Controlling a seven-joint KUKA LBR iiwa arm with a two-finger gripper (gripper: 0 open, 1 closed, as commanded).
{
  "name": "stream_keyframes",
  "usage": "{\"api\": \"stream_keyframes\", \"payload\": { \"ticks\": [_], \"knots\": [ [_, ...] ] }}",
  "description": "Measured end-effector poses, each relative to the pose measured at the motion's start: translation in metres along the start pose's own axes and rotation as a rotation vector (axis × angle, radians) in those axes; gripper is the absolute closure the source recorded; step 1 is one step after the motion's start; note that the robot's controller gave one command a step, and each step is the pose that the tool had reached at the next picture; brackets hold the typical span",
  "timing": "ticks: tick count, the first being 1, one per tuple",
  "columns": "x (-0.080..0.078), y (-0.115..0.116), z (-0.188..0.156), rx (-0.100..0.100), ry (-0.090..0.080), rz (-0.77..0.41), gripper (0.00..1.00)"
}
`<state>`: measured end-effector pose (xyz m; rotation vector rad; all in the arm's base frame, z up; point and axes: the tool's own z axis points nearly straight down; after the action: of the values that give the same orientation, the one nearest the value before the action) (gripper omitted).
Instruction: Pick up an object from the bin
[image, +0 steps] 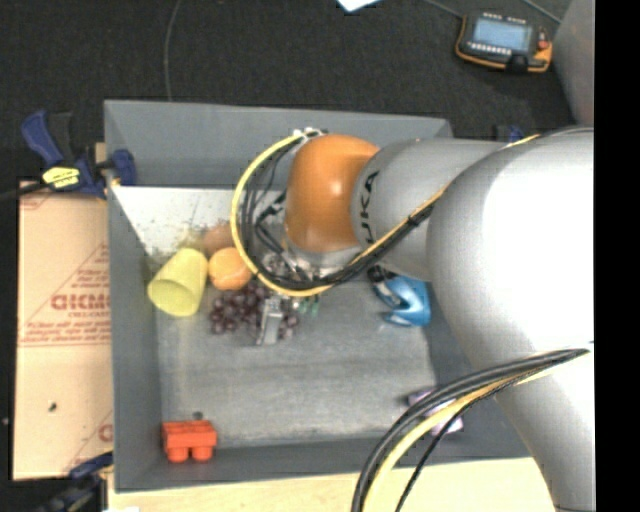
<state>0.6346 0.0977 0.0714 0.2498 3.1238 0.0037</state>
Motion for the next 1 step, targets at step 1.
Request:
{"api": "stream_keyframes", "payload": {
  "ticks": [1],
  "knots": [
    [0.0238,0.0405,-0.0132,-0.002,0.001,-0.080,1.00]
  ]
}}
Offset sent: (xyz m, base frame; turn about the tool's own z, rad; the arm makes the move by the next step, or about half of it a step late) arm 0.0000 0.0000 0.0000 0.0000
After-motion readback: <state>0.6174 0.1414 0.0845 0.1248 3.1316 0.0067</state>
